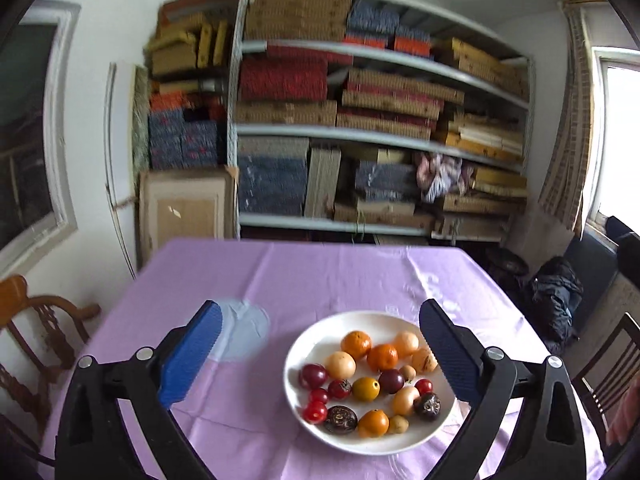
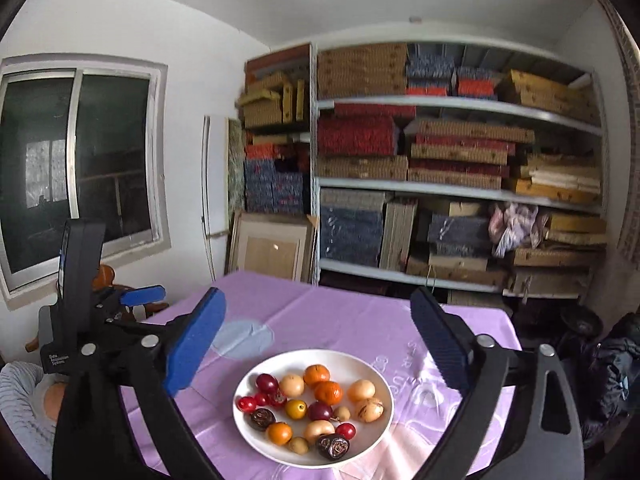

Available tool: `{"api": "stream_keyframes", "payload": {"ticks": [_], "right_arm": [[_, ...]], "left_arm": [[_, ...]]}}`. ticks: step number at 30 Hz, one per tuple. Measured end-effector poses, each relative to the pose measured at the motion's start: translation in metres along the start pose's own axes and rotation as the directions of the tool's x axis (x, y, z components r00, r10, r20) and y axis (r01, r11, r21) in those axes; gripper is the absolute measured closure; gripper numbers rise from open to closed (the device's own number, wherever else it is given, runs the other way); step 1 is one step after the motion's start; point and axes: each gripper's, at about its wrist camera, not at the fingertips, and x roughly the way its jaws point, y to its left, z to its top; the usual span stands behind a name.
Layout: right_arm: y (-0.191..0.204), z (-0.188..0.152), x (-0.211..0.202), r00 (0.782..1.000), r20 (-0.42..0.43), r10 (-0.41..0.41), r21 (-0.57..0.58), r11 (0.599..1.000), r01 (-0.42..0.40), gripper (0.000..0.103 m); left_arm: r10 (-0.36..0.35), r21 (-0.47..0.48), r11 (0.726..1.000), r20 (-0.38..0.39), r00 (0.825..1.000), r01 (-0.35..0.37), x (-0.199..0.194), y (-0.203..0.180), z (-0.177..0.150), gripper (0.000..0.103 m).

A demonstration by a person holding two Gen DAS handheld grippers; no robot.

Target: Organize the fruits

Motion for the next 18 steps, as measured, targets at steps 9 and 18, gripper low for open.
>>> {"api": "stream_keyframes", "payload": {"ticks": [9,18], "right_arm": [[0.02,-0.042,-0.089,1.0,0.024,-0.009,0.035,0.999,0.009,0.004],[0.018,-0.182,-0.035,0.963,-0.245,-0.11,0.105,0.985,0.139,0.004]], "left_arm": [[0.057,0.095,0.994,-0.035,0.998,-0.053,-0.065,-0.018,-0.075,0.003],[0.066,0.101,0.994,-0.213,0.975,-0.045,-0.01,-0.033,-0.185,0.003]]}}
